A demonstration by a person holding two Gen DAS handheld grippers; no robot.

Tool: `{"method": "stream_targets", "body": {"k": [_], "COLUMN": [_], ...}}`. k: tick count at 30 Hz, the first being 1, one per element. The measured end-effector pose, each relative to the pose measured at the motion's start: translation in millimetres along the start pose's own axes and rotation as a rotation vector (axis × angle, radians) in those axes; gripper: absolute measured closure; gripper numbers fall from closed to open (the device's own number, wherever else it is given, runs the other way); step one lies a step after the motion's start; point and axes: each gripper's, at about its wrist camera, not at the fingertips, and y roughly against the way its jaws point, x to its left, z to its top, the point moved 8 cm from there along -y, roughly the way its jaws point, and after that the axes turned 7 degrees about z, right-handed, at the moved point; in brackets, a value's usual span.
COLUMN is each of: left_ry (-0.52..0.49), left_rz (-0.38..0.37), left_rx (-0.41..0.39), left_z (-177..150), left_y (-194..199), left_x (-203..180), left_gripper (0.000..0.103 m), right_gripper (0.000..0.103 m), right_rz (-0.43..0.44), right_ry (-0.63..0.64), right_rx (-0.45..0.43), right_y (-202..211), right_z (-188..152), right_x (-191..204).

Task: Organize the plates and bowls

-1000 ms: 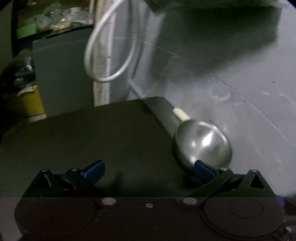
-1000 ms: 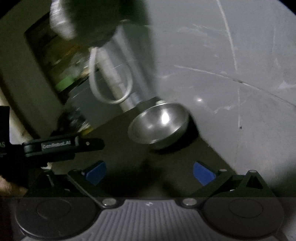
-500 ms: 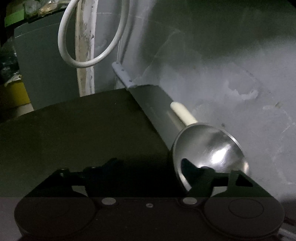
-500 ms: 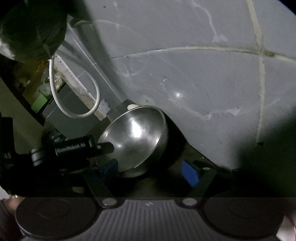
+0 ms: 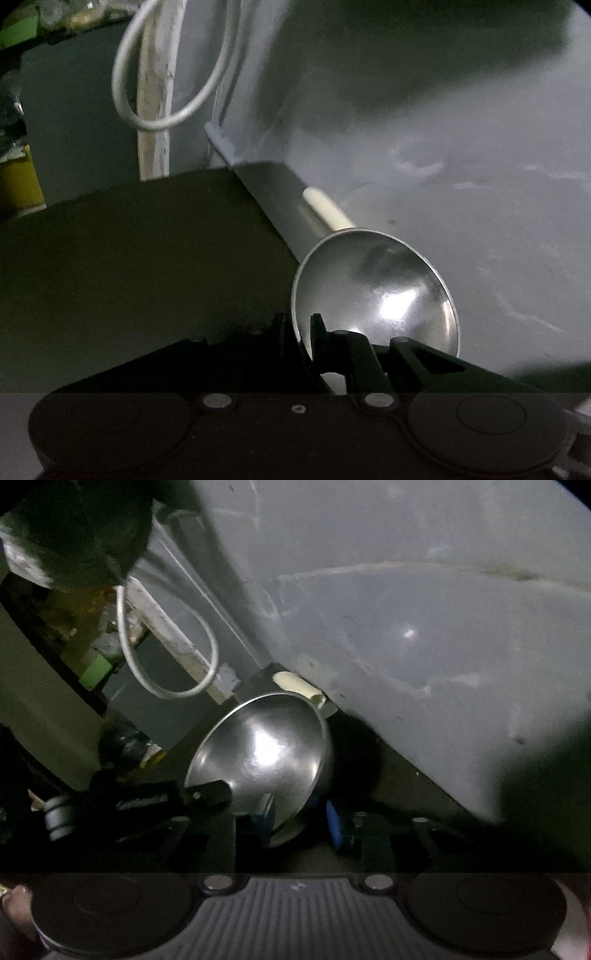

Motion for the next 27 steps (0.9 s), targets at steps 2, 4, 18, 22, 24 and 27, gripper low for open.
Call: {"method": "stream_targets", "body": {"k": [2,4,18,22,24,27], "left_ry": [-0.003,-0.016,0.020,0.063,0.084,0.121], "left_rz": [-0.012,-0.023,-0.131,-0.168,-0.175,-0.168], "left_rx": [-0.041,-0.080,-0.087,-0.024,0.017,0.076], "left_z": [-8.1,-16.9,-157.8,-210.9,-234.2,-260.0], "left_y": [29.4,58.5,234.7,259.4,266.7,270.8], "left_x": [-1.2,-2.8,-16.1,-13.0,-8.5,2.5], "left_gripper": [0.089,0.089,0.086,0.086,0.087,0.087], "right_gripper": [0.073,0.073,0.074,0.074,0.074,0.074], "right_rz": [0.019,0.034,0.076,0.058,0.058,0.057], "right_ry": [0.042,0.087,0.269,0.291,0.287,0.287], "right_rx": [-0.013,-0.028,0.069,0.127,0.171,0.234], "right_y": [17.9,42.1,213.1,252.0,265.0,278.7], "right_z": [-4.9,-13.8,-127.0,-172.8,-195.4,-225.2], "right_x": [11.5,24.3,75.1,75.2,74.1,74.6]}}
